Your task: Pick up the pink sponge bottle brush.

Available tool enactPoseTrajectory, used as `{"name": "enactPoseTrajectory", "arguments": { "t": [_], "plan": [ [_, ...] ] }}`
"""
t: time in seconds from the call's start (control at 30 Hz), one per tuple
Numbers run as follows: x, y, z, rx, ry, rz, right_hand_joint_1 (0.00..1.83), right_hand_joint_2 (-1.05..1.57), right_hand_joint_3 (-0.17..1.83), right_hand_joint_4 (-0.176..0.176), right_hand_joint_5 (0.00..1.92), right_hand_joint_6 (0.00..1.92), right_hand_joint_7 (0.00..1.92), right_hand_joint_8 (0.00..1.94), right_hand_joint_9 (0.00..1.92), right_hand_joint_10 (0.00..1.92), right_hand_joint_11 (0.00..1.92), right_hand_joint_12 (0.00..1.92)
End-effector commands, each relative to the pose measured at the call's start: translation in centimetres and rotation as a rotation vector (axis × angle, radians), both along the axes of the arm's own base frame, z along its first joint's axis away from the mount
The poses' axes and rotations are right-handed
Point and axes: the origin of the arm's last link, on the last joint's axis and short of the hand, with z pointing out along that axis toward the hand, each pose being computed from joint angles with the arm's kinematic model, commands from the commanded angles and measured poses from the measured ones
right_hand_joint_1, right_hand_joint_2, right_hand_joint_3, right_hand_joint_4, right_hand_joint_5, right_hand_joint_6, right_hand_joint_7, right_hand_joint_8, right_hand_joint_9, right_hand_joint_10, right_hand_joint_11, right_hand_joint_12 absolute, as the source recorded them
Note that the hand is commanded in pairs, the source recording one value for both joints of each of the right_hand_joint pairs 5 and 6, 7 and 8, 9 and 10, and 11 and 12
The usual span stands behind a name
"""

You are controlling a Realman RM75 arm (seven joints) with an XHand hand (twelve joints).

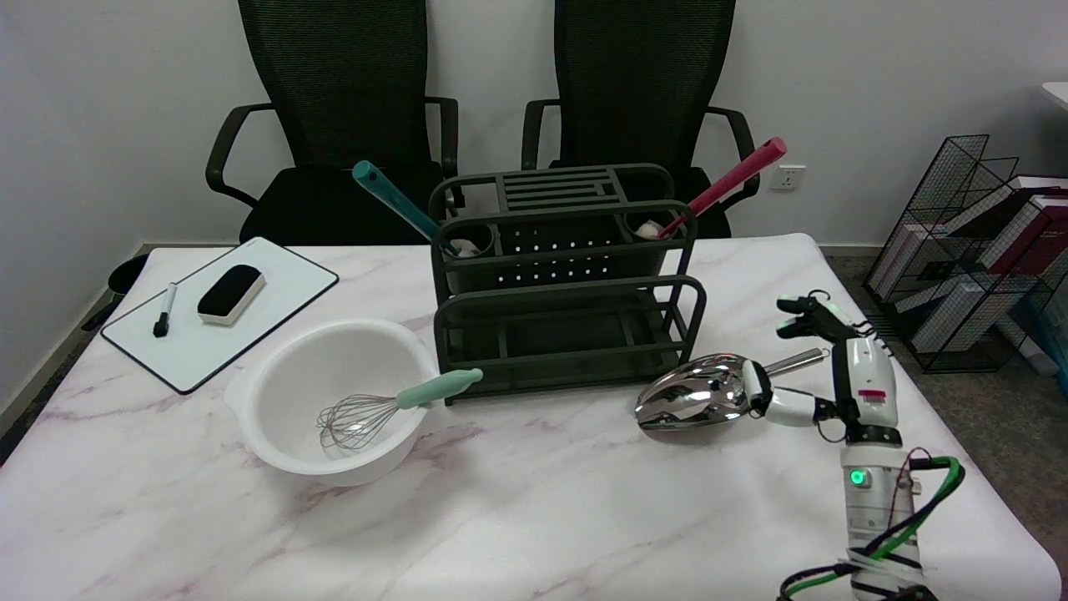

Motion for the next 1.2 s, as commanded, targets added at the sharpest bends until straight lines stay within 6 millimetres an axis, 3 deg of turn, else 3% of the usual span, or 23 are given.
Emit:
{"name": "enactPoseTrajectory", "arguments": {
  "t": [0.03, 0.3, 0.57, 0.9, 1.2],
  "plan": [
    [0.3, -6.4, 3.5, 0.072, -0.620, 0.118, 1.01, 0.27, 1.19, 0.000, 0.55, 0.55, 0.81, 0.81, 0.73, 0.73, 0.74, 0.74],
    [2.6, -9.6, 4.4, 0.168, -0.764, 0.265, 0.97, 0.34, 1.11, 0.000, 0.58, 0.58, 0.78, 0.78, 0.74, 0.74, 0.76, 0.76],
    [5.6, -13.6, 4.9, 0.241, -0.764, 0.313, 0.94, 0.41, 1.00, 0.000, 0.55, 0.55, 0.77, 0.77, 0.75, 0.75, 0.76, 0.76],
    [6.0, -16.5, 6.0, 0.304, -0.896, 0.329, 0.95, 0.35, 1.03, 0.000, 0.48, 0.48, 0.72, 0.72, 0.72, 0.72, 0.69, 0.69],
    [6.9, -18.2, 6.3, 0.313, -0.897, 0.316, 0.95, 0.32, 1.05, 0.000, 0.46, 0.46, 0.70, 0.70, 0.70, 0.70, 0.64, 0.64]
  ]
}}
